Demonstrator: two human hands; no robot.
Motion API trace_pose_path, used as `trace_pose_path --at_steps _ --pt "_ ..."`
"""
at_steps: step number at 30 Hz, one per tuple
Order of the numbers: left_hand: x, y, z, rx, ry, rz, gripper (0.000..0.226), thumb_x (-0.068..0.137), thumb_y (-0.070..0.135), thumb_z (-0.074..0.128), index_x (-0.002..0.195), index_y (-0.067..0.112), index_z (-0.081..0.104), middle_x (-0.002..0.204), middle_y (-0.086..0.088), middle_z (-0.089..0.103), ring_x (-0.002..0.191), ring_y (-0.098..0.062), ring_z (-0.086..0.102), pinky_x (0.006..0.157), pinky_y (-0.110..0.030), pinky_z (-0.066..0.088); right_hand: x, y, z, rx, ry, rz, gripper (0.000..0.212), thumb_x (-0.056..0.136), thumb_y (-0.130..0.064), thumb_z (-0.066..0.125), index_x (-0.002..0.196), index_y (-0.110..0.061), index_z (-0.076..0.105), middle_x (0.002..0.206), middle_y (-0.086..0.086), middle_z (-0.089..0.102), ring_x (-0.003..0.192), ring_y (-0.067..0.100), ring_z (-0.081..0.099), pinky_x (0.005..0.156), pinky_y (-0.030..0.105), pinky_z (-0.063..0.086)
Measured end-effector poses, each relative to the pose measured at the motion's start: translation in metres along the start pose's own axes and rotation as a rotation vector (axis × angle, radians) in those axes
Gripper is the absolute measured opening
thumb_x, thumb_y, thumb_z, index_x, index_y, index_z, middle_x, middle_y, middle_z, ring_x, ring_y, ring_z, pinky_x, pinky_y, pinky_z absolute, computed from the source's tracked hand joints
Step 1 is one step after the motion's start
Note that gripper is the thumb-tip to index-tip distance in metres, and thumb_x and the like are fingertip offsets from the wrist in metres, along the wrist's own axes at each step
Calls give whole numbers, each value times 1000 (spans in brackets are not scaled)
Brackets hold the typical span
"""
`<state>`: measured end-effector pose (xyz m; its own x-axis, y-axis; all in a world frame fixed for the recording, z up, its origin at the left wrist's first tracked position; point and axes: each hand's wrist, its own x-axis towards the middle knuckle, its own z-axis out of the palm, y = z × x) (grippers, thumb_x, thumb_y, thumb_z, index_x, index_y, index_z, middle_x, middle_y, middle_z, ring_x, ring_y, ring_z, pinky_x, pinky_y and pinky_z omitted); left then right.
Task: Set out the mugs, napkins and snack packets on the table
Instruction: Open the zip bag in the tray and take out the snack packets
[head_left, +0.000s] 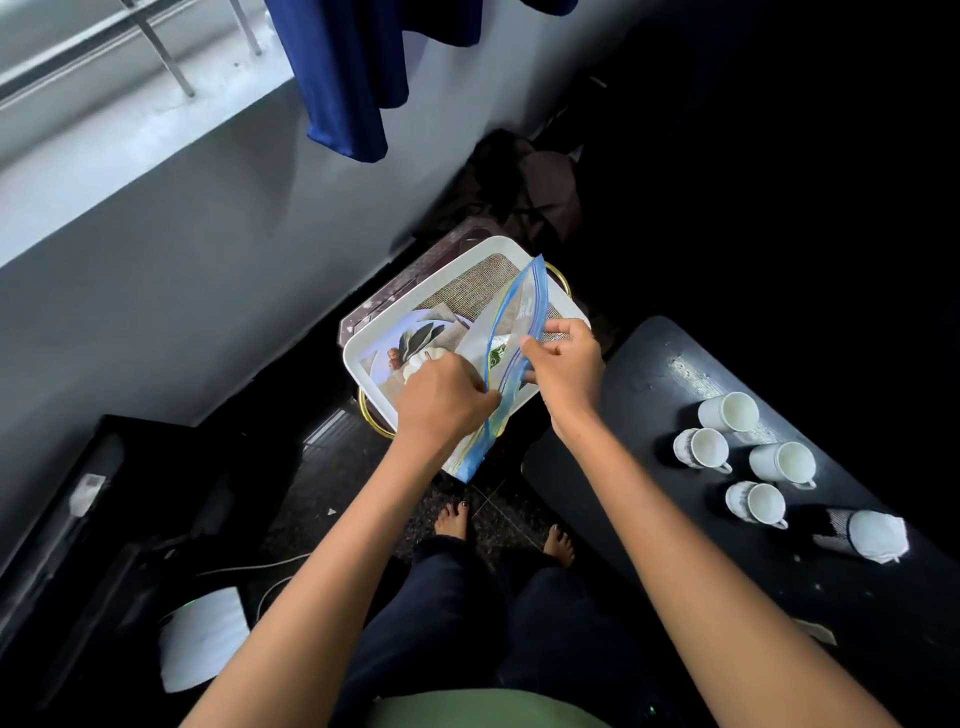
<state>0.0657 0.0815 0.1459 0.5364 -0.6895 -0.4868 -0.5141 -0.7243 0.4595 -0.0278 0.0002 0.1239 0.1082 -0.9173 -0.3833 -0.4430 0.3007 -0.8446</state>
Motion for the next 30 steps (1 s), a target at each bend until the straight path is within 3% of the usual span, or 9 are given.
trace_pose_path --at_steps 3,5,9,13,18,21,24,30 --pt "-5 -2 3 -100 73 34 20 82 24 62 74 8 69 75 -13 70 81 -32 63 60 -31 43 -10 -1 2 79 -94 62 37 76 -21 75 103 -13 51 76 3 66 58 11 65 55 26 57" --pt "-6 -3 2 -164 119 31 24 83 25 62 69 5 67 68 -15 68 74 -32 62 57 -33 44 -16 1 2 74 -155 158 40 73 -22 76 101 -12 50 86 7 68 58 15 65 52 27 57" --pt "-6 -6 0 -281 172 -33 25 82 32 64 69 10 67 71 -8 71 72 -28 66 62 -34 49 -25 3 3 88 -227 245 18 79 -9 68 85 -2 52 75 14 67 45 16 64 46 26 55" --pt "-10 -8 -3 -229 61 -59 25 77 46 71 76 21 74 70 4 67 77 -19 67 67 -31 53 -27 3 5 115 -139 189 14 79 2 64 74 -4 52 72 18 63 50 19 62 48 28 56" --pt "-11 -11 -7 -260 80 -32 18 81 26 67 70 12 73 70 -7 72 74 -25 70 78 -40 57 -34 1 4 160 -232 240 18 80 -6 69 91 0 56 76 14 67 47 15 65 46 23 53" --pt "-10 -15 -9 -354 117 -47 13 80 20 67 72 10 71 72 -7 73 73 -27 70 76 -43 57 -37 1 2 111 -318 269 14 81 -6 69 83 1 57 72 14 68 48 16 65 47 23 55" --pt "-12 -17 -9 -408 132 -62 13 79 16 66 68 10 70 67 -9 72 67 -25 71 71 -43 58 -37 2 0 94 -275 253 20 80 0 66 68 -7 52 64 13 66 43 14 64 47 23 56" --pt "-3 -41 -29 -457 308 -192 13 77 22 63 74 14 72 61 -2 69 67 -18 71 76 -33 57 -31 14 -24 27 -128 243 18 77 1 63 63 -7 56 61 12 66 50 16 69 48 22 56"
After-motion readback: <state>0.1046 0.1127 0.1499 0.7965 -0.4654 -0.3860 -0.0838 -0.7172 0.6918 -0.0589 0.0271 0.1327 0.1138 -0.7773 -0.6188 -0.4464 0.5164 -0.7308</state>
